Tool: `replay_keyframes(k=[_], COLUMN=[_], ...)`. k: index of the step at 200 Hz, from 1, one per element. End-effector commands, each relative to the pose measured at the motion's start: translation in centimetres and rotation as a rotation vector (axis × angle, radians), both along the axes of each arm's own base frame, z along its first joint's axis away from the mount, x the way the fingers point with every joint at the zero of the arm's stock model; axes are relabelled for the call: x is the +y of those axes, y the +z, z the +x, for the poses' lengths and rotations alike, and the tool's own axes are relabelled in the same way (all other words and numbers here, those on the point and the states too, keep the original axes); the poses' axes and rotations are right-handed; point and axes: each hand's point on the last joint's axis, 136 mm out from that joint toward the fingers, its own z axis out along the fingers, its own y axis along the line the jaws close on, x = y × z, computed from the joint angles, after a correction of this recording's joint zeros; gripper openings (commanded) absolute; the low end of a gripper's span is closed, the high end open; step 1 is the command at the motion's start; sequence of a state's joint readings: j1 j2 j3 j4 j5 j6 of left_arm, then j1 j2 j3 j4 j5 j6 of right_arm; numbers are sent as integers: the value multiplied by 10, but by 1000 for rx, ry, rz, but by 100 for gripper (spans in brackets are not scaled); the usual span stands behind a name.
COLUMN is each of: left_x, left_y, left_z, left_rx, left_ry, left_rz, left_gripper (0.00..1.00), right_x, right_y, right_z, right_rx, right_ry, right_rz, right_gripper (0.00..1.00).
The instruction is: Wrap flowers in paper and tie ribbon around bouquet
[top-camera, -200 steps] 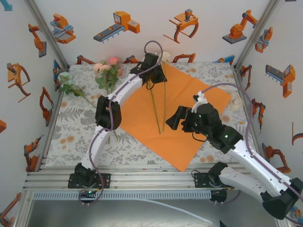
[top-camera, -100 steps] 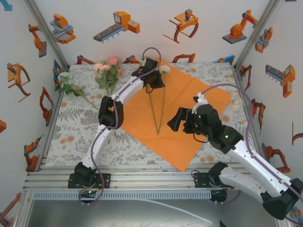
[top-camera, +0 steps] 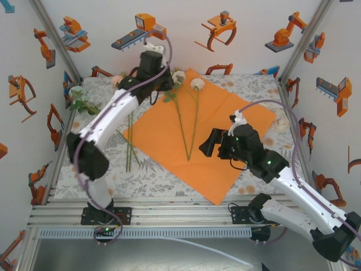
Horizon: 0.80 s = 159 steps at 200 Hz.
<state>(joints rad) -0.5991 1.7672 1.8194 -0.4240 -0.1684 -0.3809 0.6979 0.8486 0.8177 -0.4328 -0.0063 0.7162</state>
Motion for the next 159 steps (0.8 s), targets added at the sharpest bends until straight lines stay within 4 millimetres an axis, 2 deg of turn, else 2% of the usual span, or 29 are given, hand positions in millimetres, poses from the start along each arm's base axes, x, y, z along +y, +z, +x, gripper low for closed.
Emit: replay_keyframes(k=[1, 19, 37, 63, 93, 116, 140, 159], left_x=[67, 122, 177, 233, 294, 321, 328, 330], left_y=[-27, -47, -81, -134, -182, -215, -237, -247], left_z=[-2, -10, -13, -8, -3, 8, 22, 31], left_rx=[-41, -6, 80, 240, 391, 479, 536, 558], left_ry=[142, 243, 359, 486, 680, 748, 751, 745], left_rz=[140, 126, 114, 94, 91, 85, 110, 110], left_gripper=[28, 28, 28, 27, 28, 32, 36, 37], right_x=[5, 10, 13, 14, 14, 12, 10, 10], right_y=[13, 10, 9, 9, 8, 8, 11, 10], right_z=[7, 9, 10, 11, 10, 9, 9, 9], right_rx=[-44, -35, -29, -32, -25, -25, -30, -29], right_ry=[4, 17, 23, 23, 24, 21, 15, 13], right_rz=[21, 22, 22, 27, 26, 21, 19, 17], right_gripper=[92, 92, 92, 92, 92, 92, 92, 92])
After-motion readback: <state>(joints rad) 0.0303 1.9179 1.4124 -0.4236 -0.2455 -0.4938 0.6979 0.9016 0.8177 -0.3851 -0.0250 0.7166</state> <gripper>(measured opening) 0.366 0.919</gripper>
